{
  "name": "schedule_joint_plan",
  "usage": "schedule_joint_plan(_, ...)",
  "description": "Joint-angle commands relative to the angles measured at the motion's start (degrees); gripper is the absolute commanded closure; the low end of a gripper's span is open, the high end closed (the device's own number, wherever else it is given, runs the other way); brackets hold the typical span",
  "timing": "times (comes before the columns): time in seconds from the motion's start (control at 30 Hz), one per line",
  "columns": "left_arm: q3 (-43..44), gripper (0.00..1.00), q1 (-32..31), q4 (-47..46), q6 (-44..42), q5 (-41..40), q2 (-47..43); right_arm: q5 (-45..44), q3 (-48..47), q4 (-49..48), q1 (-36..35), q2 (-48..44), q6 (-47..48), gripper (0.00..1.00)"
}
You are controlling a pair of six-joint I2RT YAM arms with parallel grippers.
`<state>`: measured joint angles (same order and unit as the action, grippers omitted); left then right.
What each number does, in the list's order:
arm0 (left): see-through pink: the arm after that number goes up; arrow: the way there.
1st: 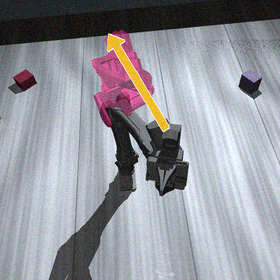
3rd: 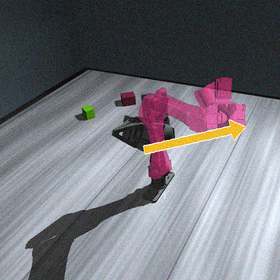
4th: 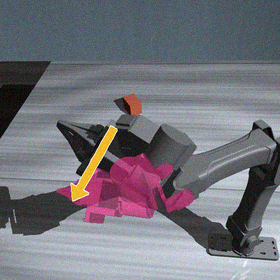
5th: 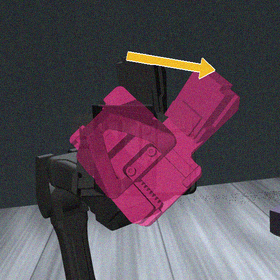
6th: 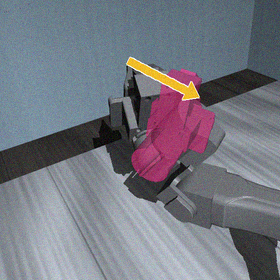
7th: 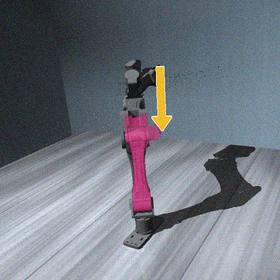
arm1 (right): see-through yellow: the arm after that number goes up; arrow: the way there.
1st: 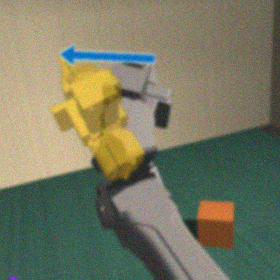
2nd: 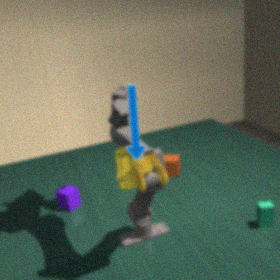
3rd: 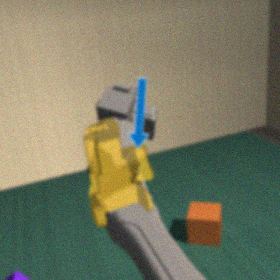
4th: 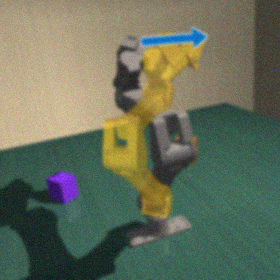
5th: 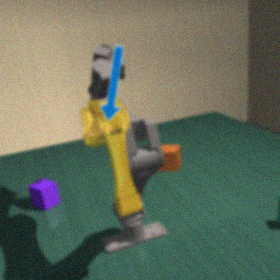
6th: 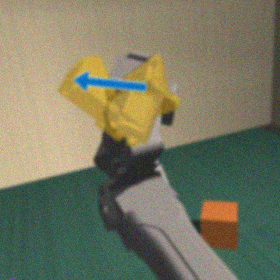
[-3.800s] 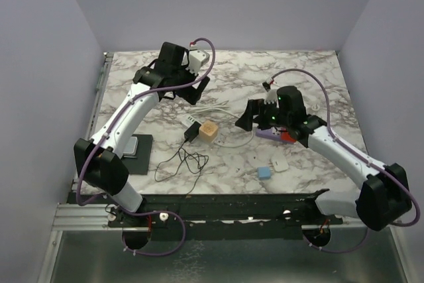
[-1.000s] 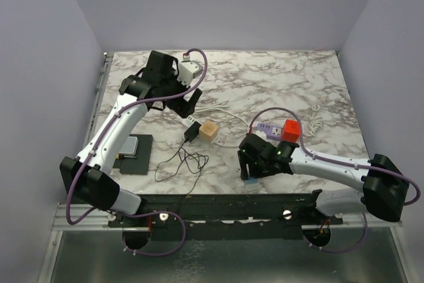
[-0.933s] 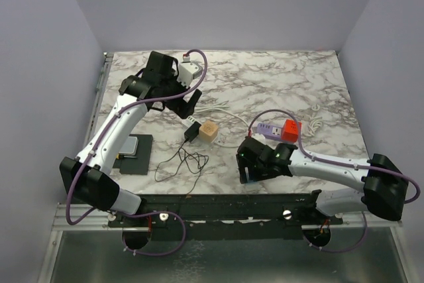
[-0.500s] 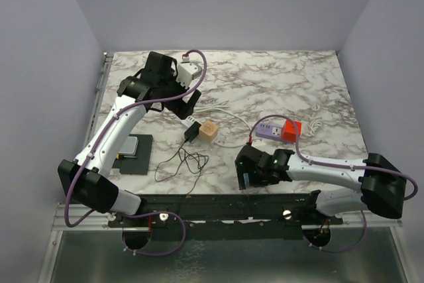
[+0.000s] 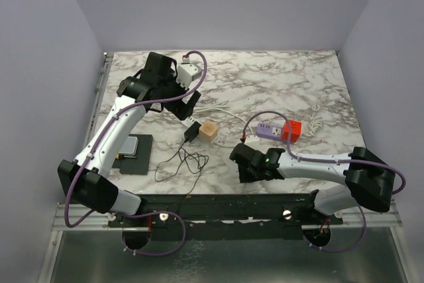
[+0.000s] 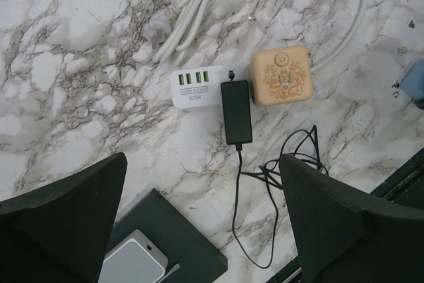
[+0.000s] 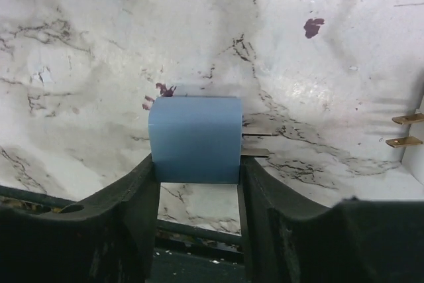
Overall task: Insert the plug
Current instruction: Pick up the plug from the corner of the board.
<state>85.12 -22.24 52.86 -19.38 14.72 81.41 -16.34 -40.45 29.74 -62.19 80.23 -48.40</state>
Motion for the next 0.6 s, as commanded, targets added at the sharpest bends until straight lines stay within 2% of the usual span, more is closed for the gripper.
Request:
schedule_joint_plan(0.0, -1.87, 0.01, 0.18, 0.66, -0.69, 4.94, -2.42, -6.03, -1.69, -1.36, -0.21, 0.95, 4.4, 0.84)
schedule_joint_plan(0.13, -4.61, 0.01, 0.2, -0.56, -4.85, 10.0, -4.48, -5.69, -5.05, -3.71, 0.8, 0.66, 12.5, 0.9)
schedule_joint_plan(0.23, -7.16, 0.01, 0.18, -2.52, -11.11, 15.29, -8.08, -0.08, -8.84, -5.99, 4.15, -2.37, 21.84, 0.95)
schedule_joint_plan(0.33, -10.73, 0.01, 0.18, -6.49, -20.1, 20.73, -13.73, 15.73, -12.54, -9.06, 10.48, -6.81, 31.87, 0.95)
schedule_joint_plan(0.43, -13.56, 0.01, 0.0, -10.25, -29.97, 25.65, -18.78, 37.83, -16.28, -11.88, 21.49, -9.42, 35.69, 0.85)
schedule_joint_plan(0.5, -13.8, 0.01, -0.68, -10.72, -36.81, 27.66, -20.64, 50.24, -20.09, -12.56, 27.06, -8.54, 37.04, 0.83)
schedule_joint_plan(0.57, -12.9, 0.01, -2.17, -10.57, -42.43, 28.13, -21.33, 59.39, -25.42, -9.61, 28.89, -5.32, 40.22, 0.83)
